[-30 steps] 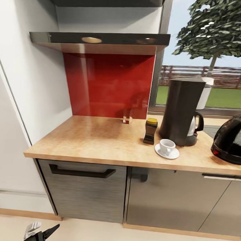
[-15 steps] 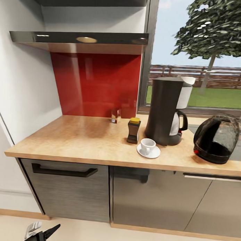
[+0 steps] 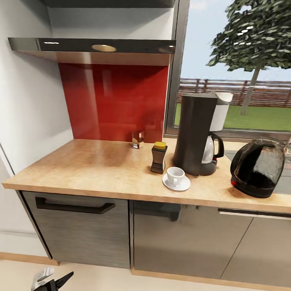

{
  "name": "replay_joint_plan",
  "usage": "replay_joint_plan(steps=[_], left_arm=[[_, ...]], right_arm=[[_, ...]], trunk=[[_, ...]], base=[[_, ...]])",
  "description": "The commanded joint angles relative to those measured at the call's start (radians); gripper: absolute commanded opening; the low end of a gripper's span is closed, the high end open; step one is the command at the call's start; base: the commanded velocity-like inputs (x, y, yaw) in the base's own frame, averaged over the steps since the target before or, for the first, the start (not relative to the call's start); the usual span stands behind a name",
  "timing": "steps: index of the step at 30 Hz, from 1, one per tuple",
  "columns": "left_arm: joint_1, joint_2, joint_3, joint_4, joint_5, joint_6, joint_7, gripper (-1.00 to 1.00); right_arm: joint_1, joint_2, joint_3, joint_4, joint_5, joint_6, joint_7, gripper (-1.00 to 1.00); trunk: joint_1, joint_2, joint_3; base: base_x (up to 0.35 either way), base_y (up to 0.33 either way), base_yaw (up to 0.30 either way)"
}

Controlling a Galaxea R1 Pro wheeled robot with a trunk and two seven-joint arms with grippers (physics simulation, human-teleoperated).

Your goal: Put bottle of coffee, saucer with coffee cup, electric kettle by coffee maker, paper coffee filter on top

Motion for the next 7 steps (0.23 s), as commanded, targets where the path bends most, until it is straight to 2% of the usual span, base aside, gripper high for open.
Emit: replay_joint_plan(steps=[1,2,3,5,7], left_arm=[[-0.001,-0.002,0.008,0.001,-0.010,-0.008,0.000,1.00],[-0.001,-0.002,0.008,0.001,-0.010,-0.008,0.000,1.00],[-0.001,-0.005,0.008,0.001,-0.010,-0.008,0.001,1.00],[-0.001,-0.009,0.008,0.001,-0.010,-0.008,0.002,1.00],[-0.001,-0.011,0.008,0.001,-0.010,-0.008,0.002,1.00]], right_arm=[[-0.001,0.030,-0.007,0.012,-0.004,-0.003,-0.020,1.00],[-0.001,0.030,-0.007,0.012,-0.004,-0.003,-0.020,1.00],[-0.001,0.050,-0.007,0.018,-0.004,-0.003,-0.040,1.00],[-0.001,0.075,-0.007,0.026,-0.004,-0.003,-0.065,1.00],[-0.001,0.084,-0.007,0.028,-0.004,-0.003,-0.073,1.00]], trunk=[[0.000,-0.001,-0.001],[0.000,-0.001,-0.001],[0.000,-0.001,-0.001],[0.000,-0.001,-0.001],[0.000,-0.001,-0.001]], base=[[0.000,-0.001,0.000],[0.000,-0.001,0.000],[0.000,0.000,0.000],[0.000,0.000,0.000],[0.000,0.000,0.000]])
